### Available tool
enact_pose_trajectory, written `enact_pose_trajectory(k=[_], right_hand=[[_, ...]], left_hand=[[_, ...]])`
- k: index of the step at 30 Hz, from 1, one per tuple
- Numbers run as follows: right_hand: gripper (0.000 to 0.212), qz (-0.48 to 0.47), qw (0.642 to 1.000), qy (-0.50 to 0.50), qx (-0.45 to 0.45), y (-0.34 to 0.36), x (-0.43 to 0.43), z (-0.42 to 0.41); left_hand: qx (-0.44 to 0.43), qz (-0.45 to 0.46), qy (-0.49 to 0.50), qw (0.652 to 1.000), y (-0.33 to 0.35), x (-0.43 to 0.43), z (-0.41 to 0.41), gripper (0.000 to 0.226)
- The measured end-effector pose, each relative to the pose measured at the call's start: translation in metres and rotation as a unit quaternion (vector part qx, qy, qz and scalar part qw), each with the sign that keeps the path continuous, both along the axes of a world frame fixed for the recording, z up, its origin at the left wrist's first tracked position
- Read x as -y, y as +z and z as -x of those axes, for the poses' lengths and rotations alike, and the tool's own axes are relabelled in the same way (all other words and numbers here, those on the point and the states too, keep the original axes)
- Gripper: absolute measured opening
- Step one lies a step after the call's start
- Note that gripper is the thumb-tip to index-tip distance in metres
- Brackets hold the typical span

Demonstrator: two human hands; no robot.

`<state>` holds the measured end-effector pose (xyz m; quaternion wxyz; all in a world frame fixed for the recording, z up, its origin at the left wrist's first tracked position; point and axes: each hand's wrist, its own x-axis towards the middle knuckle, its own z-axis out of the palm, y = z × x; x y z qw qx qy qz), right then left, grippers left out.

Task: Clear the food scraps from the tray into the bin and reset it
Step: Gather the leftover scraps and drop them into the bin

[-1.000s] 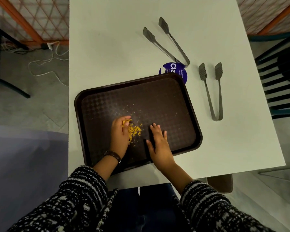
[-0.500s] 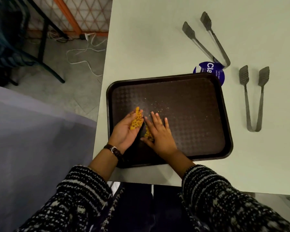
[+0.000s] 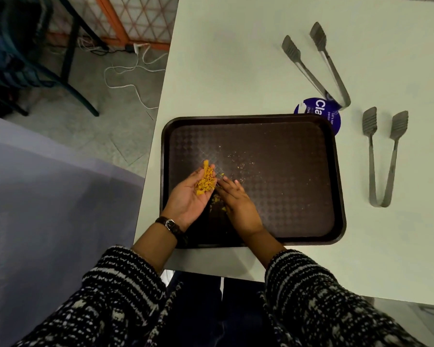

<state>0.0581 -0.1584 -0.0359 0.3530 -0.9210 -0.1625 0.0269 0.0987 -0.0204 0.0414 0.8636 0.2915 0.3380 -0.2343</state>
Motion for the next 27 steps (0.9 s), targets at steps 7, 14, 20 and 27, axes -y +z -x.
enact_pose_trajectory(k=[7,14,20,27], right_hand=[[0.036,-0.108,0.982,-0.152,-0.028,0.009,-0.001,-0.002],[0.020,-0.657,0.551,-0.404,-0.320,0.050,0.021,-0.030],[0.027,-0.769,0.407,-0.325,-0.371,0.098,0.047,-0.036],[0.029,-0.762,0.413,-0.300,-0.399,0.126,0.054,-0.043]], left_hand=[[0.006,-0.002,-0.002,1.000,0.004,0.000,-0.004,0.024],[0.019,0.025,0.008,0.999,0.011,0.011,-0.008,0.025],[0.034,0.041,0.026,0.998,0.033,0.038,-0.013,0.029],[0.042,0.074,0.097,0.992,0.055,0.067,-0.001,0.028]])
